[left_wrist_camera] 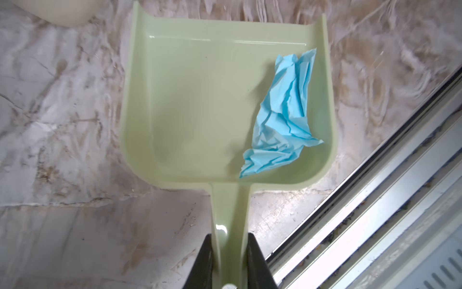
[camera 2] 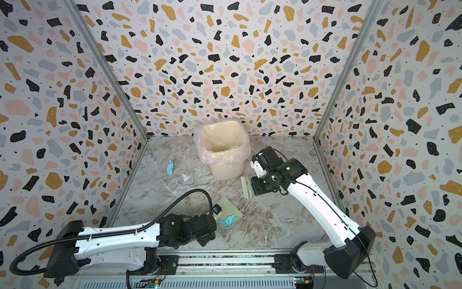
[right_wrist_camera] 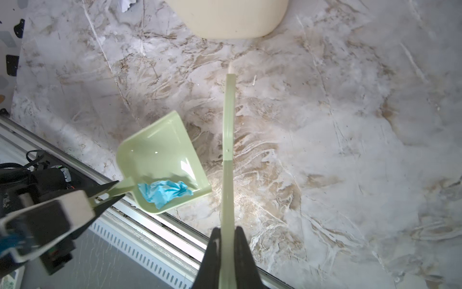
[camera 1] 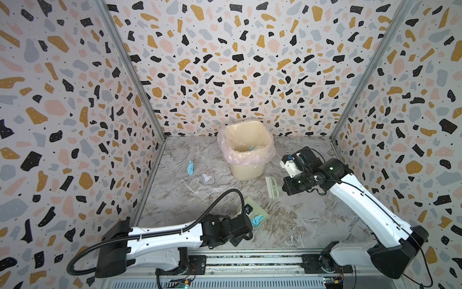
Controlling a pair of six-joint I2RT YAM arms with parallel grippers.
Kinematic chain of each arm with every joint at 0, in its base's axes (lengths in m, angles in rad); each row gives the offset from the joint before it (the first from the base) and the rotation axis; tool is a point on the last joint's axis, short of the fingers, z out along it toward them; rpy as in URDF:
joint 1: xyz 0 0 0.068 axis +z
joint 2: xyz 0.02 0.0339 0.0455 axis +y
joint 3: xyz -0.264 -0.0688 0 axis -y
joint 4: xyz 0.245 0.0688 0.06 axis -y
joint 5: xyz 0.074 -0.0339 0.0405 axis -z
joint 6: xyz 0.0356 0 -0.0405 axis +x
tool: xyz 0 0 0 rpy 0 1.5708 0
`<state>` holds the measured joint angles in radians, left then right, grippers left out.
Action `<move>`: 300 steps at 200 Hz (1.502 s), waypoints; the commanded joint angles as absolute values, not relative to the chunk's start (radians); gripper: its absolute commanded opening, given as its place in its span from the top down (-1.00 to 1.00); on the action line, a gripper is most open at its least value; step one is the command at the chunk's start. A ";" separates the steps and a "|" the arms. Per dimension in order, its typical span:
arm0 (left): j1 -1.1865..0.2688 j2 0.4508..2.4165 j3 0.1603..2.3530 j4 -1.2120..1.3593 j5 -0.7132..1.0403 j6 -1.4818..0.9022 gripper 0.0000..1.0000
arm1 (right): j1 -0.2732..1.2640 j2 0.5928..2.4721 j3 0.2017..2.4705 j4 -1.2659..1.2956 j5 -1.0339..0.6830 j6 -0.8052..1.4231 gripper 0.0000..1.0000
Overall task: Sweep away the paper scraps from the table
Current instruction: 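Lift the loaded dustpan toward the bin with the left gripper while the right withdraws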
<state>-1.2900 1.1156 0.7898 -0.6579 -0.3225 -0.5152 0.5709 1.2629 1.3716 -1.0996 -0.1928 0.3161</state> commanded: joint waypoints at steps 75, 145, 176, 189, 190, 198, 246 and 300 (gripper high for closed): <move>-1.179 1.079 1.275 -1.072 -0.546 -0.457 1.00 | 0.371 1.059 1.110 -0.931 -0.506 0.326 1.00; -0.803 1.241 1.637 -1.148 -0.423 -0.159 1.00 | 0.333 0.994 1.046 -0.912 -0.568 0.337 1.00; -0.705 1.354 1.766 -1.154 -0.400 -0.067 1.00 | 0.316 0.957 1.002 -0.898 -0.591 0.346 1.00; -0.698 1.392 1.805 -1.135 -0.401 -0.047 1.00 | 0.308 0.946 0.988 -0.894 -0.601 0.346 1.00; -0.697 1.396 1.809 -1.135 -0.401 -0.046 1.00 | 0.307 0.946 0.987 -0.894 -0.601 0.345 1.00; -0.693 1.436 1.845 -1.142 -0.412 -0.038 1.00 | 0.301 0.941 0.979 -0.892 -0.606 0.347 1.00; -0.692 1.613 1.997 -1.156 -0.494 0.042 1.00 | 0.277 0.935 0.950 -0.887 -0.639 0.327 1.00; -0.701 1.731 2.065 -1.162 -0.690 0.151 1.00 | 0.238 0.928 0.929 -0.911 -0.671 0.289 1.00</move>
